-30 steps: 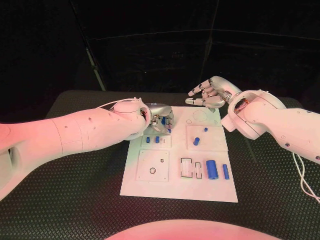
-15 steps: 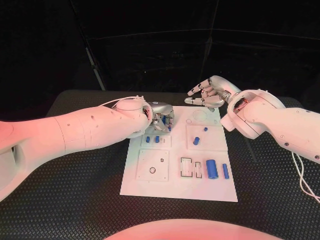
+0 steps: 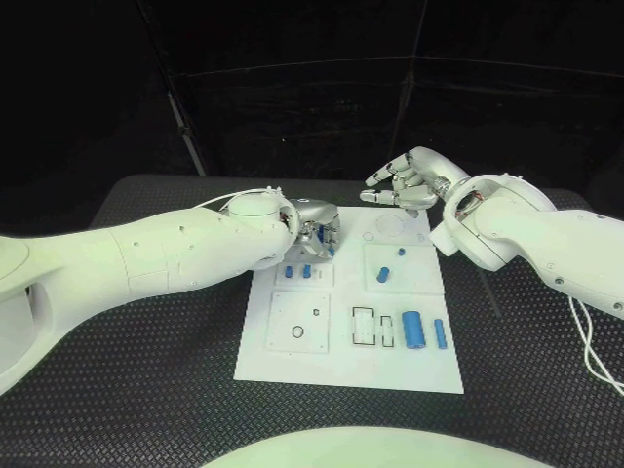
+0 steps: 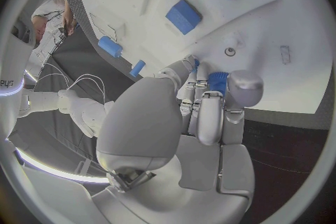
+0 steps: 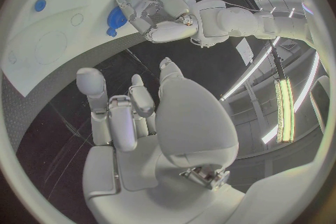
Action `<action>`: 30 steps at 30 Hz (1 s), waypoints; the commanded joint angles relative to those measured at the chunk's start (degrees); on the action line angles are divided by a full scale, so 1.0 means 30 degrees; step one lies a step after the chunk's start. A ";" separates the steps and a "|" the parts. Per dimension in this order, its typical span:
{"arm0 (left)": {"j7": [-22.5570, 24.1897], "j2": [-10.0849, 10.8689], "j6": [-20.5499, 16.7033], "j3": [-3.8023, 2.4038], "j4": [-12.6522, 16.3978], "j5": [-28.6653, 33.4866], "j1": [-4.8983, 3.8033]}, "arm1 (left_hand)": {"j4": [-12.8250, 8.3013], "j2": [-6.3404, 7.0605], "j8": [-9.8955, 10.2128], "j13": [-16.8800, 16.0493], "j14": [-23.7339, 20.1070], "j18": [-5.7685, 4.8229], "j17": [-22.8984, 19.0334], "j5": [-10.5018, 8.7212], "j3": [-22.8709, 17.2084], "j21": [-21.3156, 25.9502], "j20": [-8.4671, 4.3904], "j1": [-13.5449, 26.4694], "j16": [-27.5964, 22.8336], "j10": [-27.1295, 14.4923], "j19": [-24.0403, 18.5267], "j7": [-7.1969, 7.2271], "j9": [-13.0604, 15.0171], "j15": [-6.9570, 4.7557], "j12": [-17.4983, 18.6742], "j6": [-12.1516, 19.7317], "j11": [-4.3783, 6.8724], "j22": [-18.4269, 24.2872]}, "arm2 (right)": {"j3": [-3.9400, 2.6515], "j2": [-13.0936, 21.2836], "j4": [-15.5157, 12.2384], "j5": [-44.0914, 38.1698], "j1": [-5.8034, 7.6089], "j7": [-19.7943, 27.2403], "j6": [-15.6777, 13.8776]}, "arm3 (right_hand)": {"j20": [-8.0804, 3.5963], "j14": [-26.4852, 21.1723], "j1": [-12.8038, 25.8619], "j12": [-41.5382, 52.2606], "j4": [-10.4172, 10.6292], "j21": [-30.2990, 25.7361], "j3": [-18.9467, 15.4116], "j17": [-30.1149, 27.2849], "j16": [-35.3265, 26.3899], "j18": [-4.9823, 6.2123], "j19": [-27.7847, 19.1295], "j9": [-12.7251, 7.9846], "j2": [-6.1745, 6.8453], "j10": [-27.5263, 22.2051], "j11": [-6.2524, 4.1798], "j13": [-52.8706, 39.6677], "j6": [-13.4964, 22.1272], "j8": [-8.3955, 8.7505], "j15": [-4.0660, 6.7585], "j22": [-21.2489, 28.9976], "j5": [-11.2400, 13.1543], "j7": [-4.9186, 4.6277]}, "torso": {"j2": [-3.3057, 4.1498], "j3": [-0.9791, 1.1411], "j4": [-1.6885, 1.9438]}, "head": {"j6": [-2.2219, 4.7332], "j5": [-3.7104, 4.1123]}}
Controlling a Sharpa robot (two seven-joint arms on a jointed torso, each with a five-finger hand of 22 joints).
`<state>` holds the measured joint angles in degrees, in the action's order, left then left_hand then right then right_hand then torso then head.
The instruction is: Assemble the parts on the task board
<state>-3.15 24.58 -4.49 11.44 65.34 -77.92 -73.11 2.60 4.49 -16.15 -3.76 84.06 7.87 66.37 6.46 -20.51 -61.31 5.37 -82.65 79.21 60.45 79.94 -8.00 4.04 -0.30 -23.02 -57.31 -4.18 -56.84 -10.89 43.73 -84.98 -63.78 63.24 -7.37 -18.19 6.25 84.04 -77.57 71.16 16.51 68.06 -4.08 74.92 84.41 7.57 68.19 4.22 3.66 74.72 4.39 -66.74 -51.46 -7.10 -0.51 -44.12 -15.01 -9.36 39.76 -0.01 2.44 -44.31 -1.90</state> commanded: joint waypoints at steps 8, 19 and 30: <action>0.0925 0.0823 -0.2033 0.0049 0.0790 0.0399 0.0144 | -0.0103 0.0026 0.0158 -0.0042 0.0534 -0.0394 0.0025 -0.0101 -0.0319 -0.0289 -0.0095 0.0276 0.0137 0.0430 0.0109 0.0005 0.0041 -0.0153 0.0300 -0.0446 0.0062 -0.0279 | -0.0009 0.0024 -0.0078 0.0047 0.0032 0.0223 0.0084 | -0.0050 0.1075 -0.0061 -0.0018 -0.0003 -0.0075 -0.0140 0.0953 -0.0068 0.0206 -0.0130 -0.0018 -0.0184 -0.0035 -0.0005 -0.0027 0.0020 -0.0126 0.0182 0.0024 -0.0129 -0.0006 | -0.0007 -0.0010 0.0025 | 0.0078 0.0023; 0.0796 0.1920 -0.2243 -0.0560 0.2044 0.1313 0.0118 | -0.0217 0.0025 0.0253 -0.0039 0.0536 -0.0426 -0.0051 -0.0093 -0.0516 -0.0459 -0.0121 0.0270 0.0136 0.0596 0.0152 0.0015 0.0044 -0.0176 0.0484 -0.0591 0.0084 -0.0474 | -0.0009 0.0064 0.0067 0.0049 -0.0034 0.0253 0.0102 | -0.0050 0.1075 -0.0064 -0.0018 -0.0004 -0.0068 -0.0147 0.0950 -0.0071 0.0202 -0.0118 -0.0017 -0.0197 -0.0039 -0.0006 -0.0022 0.0017 -0.0135 0.0183 0.0002 -0.0140 -0.0004 | -0.0034 -0.0022 0.0087 | 0.0079 -0.0082; 0.0186 0.3361 -0.1504 -0.0670 0.3220 0.1862 0.0059 | -0.0229 0.0054 0.0349 -0.0035 0.0534 -0.0478 -0.0081 -0.0108 -0.0599 -0.0683 -0.0124 0.0380 0.0141 0.0672 0.0213 0.0007 0.0036 -0.0169 0.0632 -0.0640 0.0069 -0.0735 | -0.0008 0.0107 0.0180 0.0059 -0.0093 0.0240 0.0130 | -0.0050 0.1075 -0.0064 -0.0018 -0.0004 -0.0068 -0.0147 0.0950 -0.0071 0.0202 -0.0118 -0.0017 -0.0197 -0.0039 -0.0006 -0.0022 0.0017 -0.0135 0.0183 0.0002 -0.0140 -0.0004 | -0.0024 -0.0039 0.0093 | 0.0111 -0.0129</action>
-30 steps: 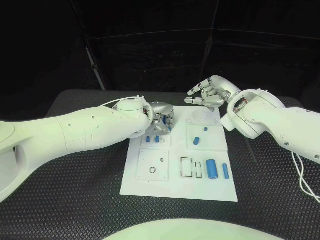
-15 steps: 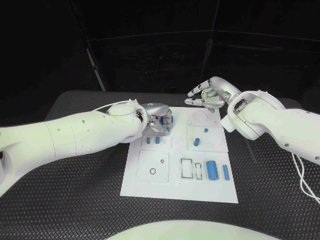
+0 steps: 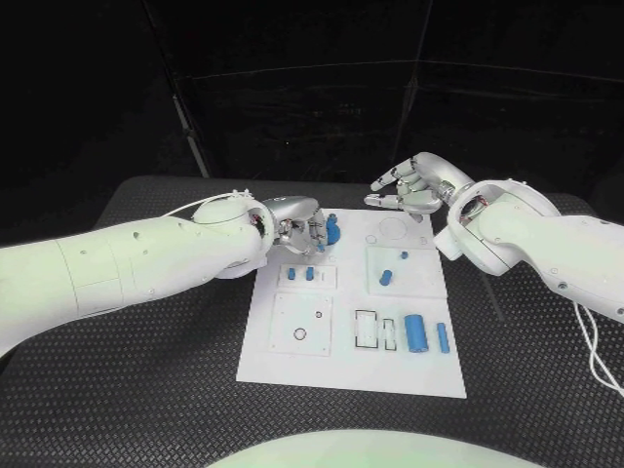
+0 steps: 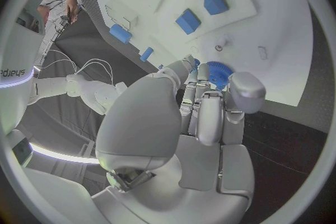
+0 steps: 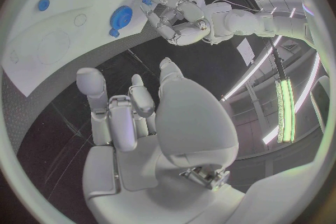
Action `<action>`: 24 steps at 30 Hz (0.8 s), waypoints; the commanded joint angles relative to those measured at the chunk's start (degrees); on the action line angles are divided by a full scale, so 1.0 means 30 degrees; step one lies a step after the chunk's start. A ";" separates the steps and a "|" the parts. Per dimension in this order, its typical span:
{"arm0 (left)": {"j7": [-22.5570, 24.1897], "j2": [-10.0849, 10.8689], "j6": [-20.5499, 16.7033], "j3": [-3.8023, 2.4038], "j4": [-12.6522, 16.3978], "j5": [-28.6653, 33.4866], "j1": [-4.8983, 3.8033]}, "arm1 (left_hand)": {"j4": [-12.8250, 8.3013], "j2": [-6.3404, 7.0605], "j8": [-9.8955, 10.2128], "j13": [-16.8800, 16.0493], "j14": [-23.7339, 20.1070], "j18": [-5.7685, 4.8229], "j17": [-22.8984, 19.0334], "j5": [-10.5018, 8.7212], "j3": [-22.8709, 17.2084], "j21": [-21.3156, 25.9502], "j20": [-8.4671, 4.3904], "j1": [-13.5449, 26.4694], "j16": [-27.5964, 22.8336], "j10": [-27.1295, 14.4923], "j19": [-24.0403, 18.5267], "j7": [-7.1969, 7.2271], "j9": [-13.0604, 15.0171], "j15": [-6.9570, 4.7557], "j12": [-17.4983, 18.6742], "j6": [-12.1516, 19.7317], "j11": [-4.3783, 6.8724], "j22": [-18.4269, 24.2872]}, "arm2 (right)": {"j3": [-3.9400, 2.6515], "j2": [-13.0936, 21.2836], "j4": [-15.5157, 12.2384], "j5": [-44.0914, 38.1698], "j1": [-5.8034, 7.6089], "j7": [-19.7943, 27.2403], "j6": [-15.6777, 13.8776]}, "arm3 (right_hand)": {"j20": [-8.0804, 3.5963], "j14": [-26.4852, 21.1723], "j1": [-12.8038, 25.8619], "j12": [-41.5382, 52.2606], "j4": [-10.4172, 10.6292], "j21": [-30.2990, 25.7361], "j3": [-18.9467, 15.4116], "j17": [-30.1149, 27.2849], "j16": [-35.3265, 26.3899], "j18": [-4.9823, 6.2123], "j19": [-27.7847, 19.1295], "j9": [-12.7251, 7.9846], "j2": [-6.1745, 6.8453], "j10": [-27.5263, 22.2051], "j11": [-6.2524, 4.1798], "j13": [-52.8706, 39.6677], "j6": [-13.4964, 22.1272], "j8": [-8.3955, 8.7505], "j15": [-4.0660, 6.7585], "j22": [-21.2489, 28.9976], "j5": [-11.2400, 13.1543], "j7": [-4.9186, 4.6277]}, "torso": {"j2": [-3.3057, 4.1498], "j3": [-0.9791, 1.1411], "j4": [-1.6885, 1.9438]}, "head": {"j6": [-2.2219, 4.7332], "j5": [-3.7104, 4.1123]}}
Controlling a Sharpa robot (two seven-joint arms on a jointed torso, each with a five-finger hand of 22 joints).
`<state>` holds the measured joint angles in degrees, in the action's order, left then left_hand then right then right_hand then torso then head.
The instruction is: Assemble the parts on the task board
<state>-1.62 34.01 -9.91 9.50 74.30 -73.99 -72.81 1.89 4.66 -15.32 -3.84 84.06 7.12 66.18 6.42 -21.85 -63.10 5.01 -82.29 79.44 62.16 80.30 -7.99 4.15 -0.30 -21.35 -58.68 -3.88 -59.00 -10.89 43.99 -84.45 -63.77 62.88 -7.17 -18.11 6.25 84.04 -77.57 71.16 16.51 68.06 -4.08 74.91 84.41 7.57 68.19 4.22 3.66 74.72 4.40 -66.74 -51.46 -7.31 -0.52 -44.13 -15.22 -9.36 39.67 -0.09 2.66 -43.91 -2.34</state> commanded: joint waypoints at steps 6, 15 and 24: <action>-0.0491 0.0746 0.0331 -0.0023 0.0337 0.0599 -0.0035 | 0.0010 0.0012 0.0098 -0.0006 0.0531 -0.0233 -0.0035 -0.0097 -0.0158 -0.0118 -0.0005 0.0289 0.0060 0.0112 0.0101 0.0008 -0.0004 -0.0168 0.0108 -0.0187 -0.0029 -0.0053 | -0.0007 0.0001 0.0072 0.0065 0.0014 0.0178 0.0103 | -0.0050 0.1074 -0.0063 -0.0018 -0.0004 -0.0068 -0.0147 0.0954 -0.0071 0.0201 -0.0118 -0.0017 -0.0198 -0.0040 -0.0006 -0.0021 0.0017 -0.0066 0.0183 0.0004 -0.0070 -0.0004 | 0.0024 0.0006 -0.0019 | -0.0063 -0.0030; -0.0609 0.1047 0.0484 -0.0024 0.0413 0.0612 -0.0029 | 0.0010 0.0014 0.0103 -0.0006 0.0531 -0.0234 -0.0037 -0.0097 -0.0161 -0.0123 -0.0005 0.0295 0.0060 0.0115 0.0102 0.0008 -0.0004 -0.0167 0.0115 -0.0189 -0.0029 -0.0059 | -0.0006 0.0005 0.0094 0.0068 -0.0008 0.0175 0.0114 | -0.0050 0.1074 -0.0063 -0.0018 -0.0004 -0.0068 -0.0147 0.0954 -0.0071 0.0201 -0.0118 -0.0017 -0.0198 -0.0040 -0.0006 -0.0021 0.0017 -0.0066 0.0183 0.0004 -0.0070 -0.0004 | 0.0006 0.0037 -0.0069 | -0.0137 -0.0040; -0.0871 0.1050 0.1028 -0.0022 0.0149 0.0759 -0.0020 | 0.0024 0.0023 0.0146 -0.0008 0.0522 -0.0240 -0.0079 -0.0101 -0.0185 -0.0152 -0.0002 0.0368 0.0049 0.0154 0.0100 0.0007 -0.0006 -0.0165 0.0181 -0.0216 -0.0030 -0.0094 | -0.0005 0.0010 0.0090 0.0076 -0.0012 0.0173 0.0109 | -0.0050 0.1074 -0.0063 -0.0018 -0.0004 -0.0068 -0.0147 0.0954 -0.0071 0.0201 -0.0118 -0.0017 -0.0198 -0.0040 -0.0006 -0.0021 0.0017 -0.0066 0.0183 0.0004 -0.0070 -0.0004 | 0.0022 0.0032 -0.0049 | -0.0104 -0.0062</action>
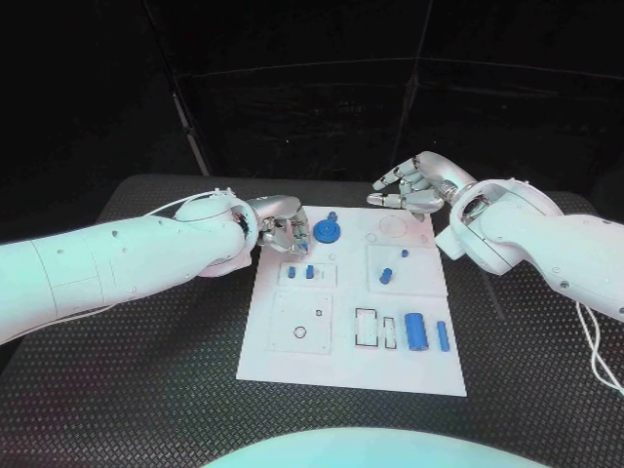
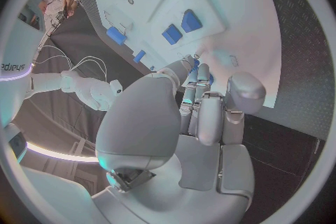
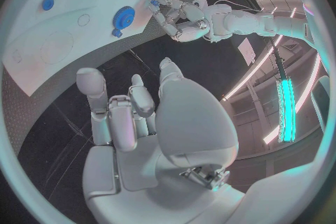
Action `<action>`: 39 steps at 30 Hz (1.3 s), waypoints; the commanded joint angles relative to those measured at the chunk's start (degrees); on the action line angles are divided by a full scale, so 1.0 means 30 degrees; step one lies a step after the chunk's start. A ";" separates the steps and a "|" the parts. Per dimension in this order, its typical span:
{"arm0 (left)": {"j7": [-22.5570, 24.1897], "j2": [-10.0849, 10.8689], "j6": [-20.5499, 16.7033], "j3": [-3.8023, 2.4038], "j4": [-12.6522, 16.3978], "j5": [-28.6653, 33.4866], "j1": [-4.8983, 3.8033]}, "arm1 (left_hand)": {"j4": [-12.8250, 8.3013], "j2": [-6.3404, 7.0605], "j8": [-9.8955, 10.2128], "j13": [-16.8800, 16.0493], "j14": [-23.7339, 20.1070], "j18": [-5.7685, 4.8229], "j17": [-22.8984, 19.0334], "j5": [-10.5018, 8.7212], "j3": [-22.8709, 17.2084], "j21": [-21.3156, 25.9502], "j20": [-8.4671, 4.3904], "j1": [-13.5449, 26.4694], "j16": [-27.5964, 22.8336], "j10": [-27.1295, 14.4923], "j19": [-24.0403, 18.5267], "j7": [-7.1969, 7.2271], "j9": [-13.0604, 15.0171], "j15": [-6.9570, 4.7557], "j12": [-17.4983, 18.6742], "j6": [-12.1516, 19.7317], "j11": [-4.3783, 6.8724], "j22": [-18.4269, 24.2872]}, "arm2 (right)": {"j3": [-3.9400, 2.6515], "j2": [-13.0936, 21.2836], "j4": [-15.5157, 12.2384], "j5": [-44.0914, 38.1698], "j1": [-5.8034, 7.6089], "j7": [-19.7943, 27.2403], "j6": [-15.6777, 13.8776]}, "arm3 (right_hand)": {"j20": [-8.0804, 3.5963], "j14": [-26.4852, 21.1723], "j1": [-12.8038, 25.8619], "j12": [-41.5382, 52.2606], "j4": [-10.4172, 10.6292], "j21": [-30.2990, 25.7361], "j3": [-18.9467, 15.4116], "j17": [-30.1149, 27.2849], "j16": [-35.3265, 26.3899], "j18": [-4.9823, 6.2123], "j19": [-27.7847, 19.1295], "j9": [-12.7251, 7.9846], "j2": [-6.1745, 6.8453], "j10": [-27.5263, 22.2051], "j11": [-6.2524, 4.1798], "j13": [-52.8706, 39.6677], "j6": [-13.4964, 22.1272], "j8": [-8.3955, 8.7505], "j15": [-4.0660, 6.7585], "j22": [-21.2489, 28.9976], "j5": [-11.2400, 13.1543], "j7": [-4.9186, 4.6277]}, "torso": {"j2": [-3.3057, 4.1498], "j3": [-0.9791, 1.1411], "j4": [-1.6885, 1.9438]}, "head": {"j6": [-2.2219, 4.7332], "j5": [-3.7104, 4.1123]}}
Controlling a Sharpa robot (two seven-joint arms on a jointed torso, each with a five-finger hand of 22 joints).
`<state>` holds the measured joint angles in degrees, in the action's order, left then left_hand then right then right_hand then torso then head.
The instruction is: Assemble the parts on the task board
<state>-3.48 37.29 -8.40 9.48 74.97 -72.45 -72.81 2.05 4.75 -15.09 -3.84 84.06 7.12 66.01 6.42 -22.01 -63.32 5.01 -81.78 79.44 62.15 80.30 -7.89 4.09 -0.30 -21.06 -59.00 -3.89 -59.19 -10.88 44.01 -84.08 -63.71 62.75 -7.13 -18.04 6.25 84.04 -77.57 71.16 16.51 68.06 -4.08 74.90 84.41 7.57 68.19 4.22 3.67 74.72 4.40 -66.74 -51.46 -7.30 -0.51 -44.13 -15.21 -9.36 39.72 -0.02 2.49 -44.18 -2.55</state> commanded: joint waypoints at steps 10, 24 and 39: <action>-0.0334 -0.0375 0.0897 -0.0007 -0.0495 0.0410 0.0044 | -0.0027 -0.0004 0.0078 -0.0011 0.0510 -0.0233 -0.0087 -0.0102 -0.0140 -0.0047 -0.0002 0.0218 0.0023 0.0167 0.0086 -0.0024 0.0013 -0.0165 0.0104 -0.0119 -0.0028 0.0005 | -0.0007 0.0009 -0.0062 0.0061 0.0029 0.0153 0.0093 | -0.0050 0.1075 -0.0062 -0.0019 -0.0004 -0.0068 -0.0148 0.0956 -0.0071 0.0201 -0.0118 -0.0018 -0.0199 -0.0040 -0.0007 -0.0020 0.0017 -0.0067 0.0183 0.0005 -0.0075 -0.0004 | -0.0004 0.0010 0.0012 | -0.0046 0.0037; -0.0222 -0.0526 0.1000 0.0000 -0.0650 0.0425 0.0121 | -0.0036 -0.0002 0.0094 -0.0018 0.0502 -0.0232 -0.0113 -0.0104 -0.0162 -0.0046 -0.0001 0.0241 0.0016 0.0214 0.0074 -0.0013 0.0018 -0.0167 0.0136 -0.0159 -0.0018 0.0002 | -0.0007 0.0010 -0.0089 0.0063 0.0030 0.0158 0.0104 | -0.0050 0.1075 -0.0062 -0.0019 -0.0004 -0.0068 -0.0148 0.0956 -0.0071 0.0201 -0.0118 -0.0018 -0.0199 -0.0040 -0.0007 -0.0020 0.0017 -0.0067 0.0183 0.0005 -0.0075 -0.0004 | -0.0003 -0.0003 0.0015 | -0.0021 0.0068; -0.0553 -0.0637 0.1217 0.0001 -0.0676 0.0425 0.0144 | -0.0030 0.0007 0.0122 -0.0024 0.0483 -0.0225 -0.0189 -0.0108 -0.0179 -0.0032 -0.0003 0.0307 -0.0012 0.0271 0.0052 0.0000 0.0024 -0.0172 0.0190 -0.0209 -0.0011 0.0013 | -0.0007 0.0022 -0.0079 0.0063 0.0031 0.0151 0.0104 | -0.0052 0.1072 -0.0077 -0.0007 -0.0012 -0.0096 -0.0176 0.0938 -0.0085 0.0206 -0.0129 -0.0018 -0.0238 -0.0044 -0.0010 -0.0020 0.0012 -0.0092 0.0185 0.0040 -0.0100 0.0001 | 0.0008 -0.0008 0.0010 | -0.0009 0.0002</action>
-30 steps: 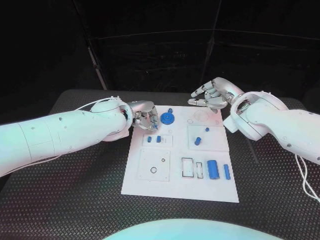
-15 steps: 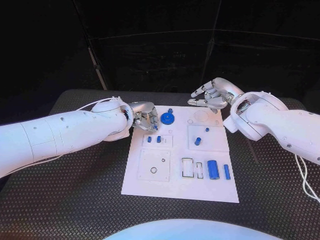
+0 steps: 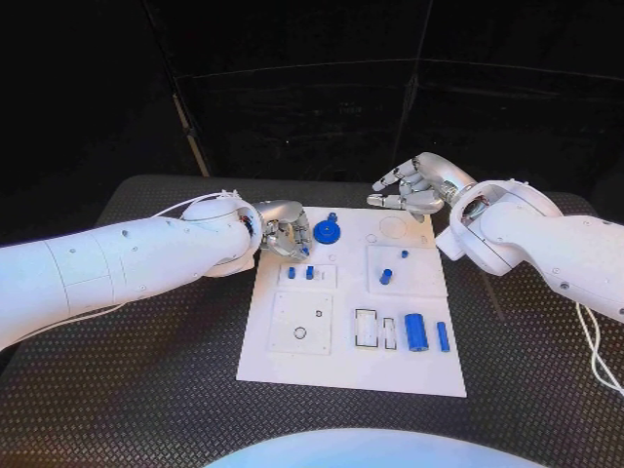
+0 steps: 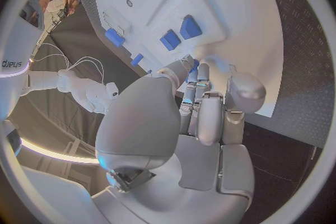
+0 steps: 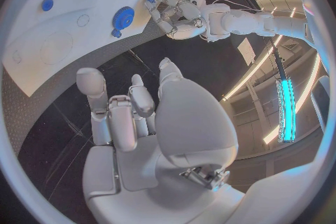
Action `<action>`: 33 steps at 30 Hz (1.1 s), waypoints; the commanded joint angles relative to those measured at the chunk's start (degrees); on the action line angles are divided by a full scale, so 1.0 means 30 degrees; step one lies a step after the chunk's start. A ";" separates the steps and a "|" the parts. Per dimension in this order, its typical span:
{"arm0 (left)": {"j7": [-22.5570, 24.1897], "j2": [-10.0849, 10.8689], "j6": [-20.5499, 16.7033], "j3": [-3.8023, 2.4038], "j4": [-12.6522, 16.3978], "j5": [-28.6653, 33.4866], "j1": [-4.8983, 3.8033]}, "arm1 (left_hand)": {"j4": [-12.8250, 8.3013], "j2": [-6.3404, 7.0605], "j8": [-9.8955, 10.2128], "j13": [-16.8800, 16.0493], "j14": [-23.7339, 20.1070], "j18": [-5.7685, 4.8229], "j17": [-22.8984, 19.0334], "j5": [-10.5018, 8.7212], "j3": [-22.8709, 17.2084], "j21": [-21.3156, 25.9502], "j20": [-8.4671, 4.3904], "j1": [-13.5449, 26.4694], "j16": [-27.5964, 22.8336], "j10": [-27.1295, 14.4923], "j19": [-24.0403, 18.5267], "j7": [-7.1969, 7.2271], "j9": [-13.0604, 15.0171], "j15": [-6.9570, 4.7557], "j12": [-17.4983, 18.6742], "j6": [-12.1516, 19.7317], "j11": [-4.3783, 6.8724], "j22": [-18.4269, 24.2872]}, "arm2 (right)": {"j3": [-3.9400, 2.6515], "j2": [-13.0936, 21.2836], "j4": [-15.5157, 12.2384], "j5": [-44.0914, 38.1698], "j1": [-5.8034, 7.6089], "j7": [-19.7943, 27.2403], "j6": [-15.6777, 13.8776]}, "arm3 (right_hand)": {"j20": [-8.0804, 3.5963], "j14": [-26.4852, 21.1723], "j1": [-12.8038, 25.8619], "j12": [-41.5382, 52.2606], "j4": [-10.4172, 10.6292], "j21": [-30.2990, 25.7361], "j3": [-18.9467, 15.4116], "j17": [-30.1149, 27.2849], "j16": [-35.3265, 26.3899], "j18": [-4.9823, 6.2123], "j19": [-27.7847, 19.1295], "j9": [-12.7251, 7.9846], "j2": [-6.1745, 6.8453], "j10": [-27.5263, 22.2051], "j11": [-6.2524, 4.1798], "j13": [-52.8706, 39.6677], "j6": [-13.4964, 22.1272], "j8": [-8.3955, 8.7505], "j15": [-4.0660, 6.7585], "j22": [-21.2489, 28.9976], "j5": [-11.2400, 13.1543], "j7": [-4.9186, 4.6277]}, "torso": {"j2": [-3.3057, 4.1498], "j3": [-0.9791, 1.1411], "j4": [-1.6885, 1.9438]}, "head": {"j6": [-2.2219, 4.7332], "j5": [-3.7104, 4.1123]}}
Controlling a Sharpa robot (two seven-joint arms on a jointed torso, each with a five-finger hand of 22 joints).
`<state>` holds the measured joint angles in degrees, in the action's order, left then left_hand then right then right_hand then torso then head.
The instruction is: Assemble the parts on the task board
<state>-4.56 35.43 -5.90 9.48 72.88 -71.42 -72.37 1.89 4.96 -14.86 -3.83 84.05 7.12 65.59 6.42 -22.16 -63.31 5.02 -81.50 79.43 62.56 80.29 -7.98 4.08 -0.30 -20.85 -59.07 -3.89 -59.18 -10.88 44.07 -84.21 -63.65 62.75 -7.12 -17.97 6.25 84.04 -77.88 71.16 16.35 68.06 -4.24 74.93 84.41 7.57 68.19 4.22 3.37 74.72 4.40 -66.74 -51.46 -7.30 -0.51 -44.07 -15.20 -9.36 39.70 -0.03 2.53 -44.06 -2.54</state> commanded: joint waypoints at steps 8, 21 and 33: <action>-0.0405 -0.0049 0.0611 0.0002 -0.0007 0.0083 -0.0005 | 0.0023 -0.0062 0.0050 -0.0026 0.0479 -0.0224 -0.0063 -0.0108 -0.0131 -0.0030 -0.0004 0.0218 -0.0017 0.0140 0.0048 0.0031 0.0029 -0.0173 0.0126 -0.0188 -0.0011 0.0015 | -0.0009 -0.0012 -0.0030 0.0043 0.0034 0.0149 0.0083 | -0.0052 0.1073 0.0023 -0.0007 0.0042 -0.0096 -0.0122 0.0929 -0.0085 0.0206 -0.0129 -0.0017 -0.0139 -0.0044 -0.0011 -0.0020 0.0013 -0.0093 0.0185 0.0017 -0.0102 0.0001 | 0.0016 -0.0001 0.0000 | -0.0080 0.0007; -0.1098 -0.0171 0.0938 0.0004 -0.0181 0.0083 -0.0005 | 0.0063 0.0224 0.0678 0.0006 0.0376 -0.0215 -0.0353 -0.0104 -0.0183 0.0030 0.0057 0.0646 -0.0122 0.0011 -0.0077 -0.0112 -0.0098 -0.0073 0.0681 0.0289 -0.0142 0.0036 | -0.0009 -0.0025 0.0000 0.0043 0.0034 0.0164 0.0085 | -0.0052 0.1073 0.0023 -0.0007 0.0042 -0.0096 -0.0122 0.0929 -0.0085 0.0206 -0.0129 -0.0017 -0.0139 -0.0044 -0.0011 -0.0020 0.0013 -0.0093 0.0185 0.0017 -0.0102 0.0001 | 0.0008 0.0002 0.0002 | -0.0104 0.0050; -0.1152 -0.0123 0.0853 0.0003 -0.0171 0.0083 -0.0008 | 0.0059 0.0486 0.1684 -0.0025 0.0347 -0.0198 -0.0493 -0.0100 -0.0382 0.0030 0.0141 0.0922 -0.0129 0.0060 -0.0140 -0.0187 -0.0159 -0.0012 0.1075 0.1308 -0.0205 -0.0002 | -0.0007 -0.0004 -0.0003 0.0043 0.0032 0.0169 0.0076 | -0.0052 0.1073 0.0023 -0.0007 0.0042 -0.0096 -0.0122 0.0929 -0.0085 0.0206 -0.0129 -0.0017 -0.0139 -0.0044 -0.0011 -0.0020 0.0013 -0.0093 0.0185 0.0017 -0.0102 0.0001 | 0.0011 -0.0012 0.0020 | -0.0152 0.0075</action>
<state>-7.51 35.03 -3.89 9.52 72.31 -71.30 -72.33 2.06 6.31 -10.04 -3.83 84.05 7.13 64.15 6.43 -22.95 -63.31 5.21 -79.28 79.43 62.75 80.10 -8.61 3.68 -0.30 -17.87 -55.58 -4.10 -59.10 -10.88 44.05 -84.11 -63.64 62.75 -7.10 -17.94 6.25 84.04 -77.88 71.16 16.35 68.06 -4.24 74.91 84.41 7.57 68.19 4.22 3.37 74.72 4.40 -66.75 -51.46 -7.30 -0.51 -44.08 -15.20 -9.36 39.72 -0.04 2.55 -44.43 -2.27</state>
